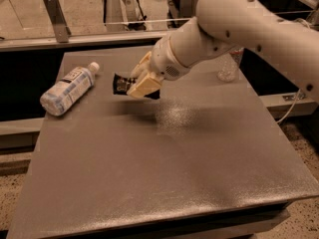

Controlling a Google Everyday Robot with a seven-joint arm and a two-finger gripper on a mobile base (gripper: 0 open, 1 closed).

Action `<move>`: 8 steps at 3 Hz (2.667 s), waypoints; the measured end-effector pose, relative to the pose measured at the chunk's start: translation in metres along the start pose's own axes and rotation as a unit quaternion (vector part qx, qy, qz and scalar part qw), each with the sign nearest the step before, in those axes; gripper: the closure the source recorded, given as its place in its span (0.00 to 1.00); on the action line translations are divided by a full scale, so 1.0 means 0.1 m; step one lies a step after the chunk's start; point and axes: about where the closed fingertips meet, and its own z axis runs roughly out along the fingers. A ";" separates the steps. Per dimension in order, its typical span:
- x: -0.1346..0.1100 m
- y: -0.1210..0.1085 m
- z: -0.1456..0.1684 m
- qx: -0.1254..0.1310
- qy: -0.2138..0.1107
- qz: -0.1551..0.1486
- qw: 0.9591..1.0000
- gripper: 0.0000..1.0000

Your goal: Move rxbar chocolate near blue plastic bottle

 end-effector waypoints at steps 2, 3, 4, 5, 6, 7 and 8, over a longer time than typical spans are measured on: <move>-0.21 0.05 0.80 -0.030 -0.031 0.017 0.999 0.74; -0.26 0.09 0.98 -0.040 -0.038 0.020 0.998 0.51; -0.28 0.13 1.10 -0.048 -0.040 0.023 0.998 0.27; -0.31 0.15 1.15 -0.054 -0.043 0.023 0.997 0.05; -0.34 0.16 1.13 -0.054 -0.046 0.021 0.997 0.00; -0.38 0.20 0.95 -0.050 -0.052 0.012 0.997 0.00; -0.28 0.37 0.58 -0.046 -0.062 0.007 0.997 0.00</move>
Offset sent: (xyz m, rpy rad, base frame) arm 0.0181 0.0882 -0.0597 0.0846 0.0925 0.0327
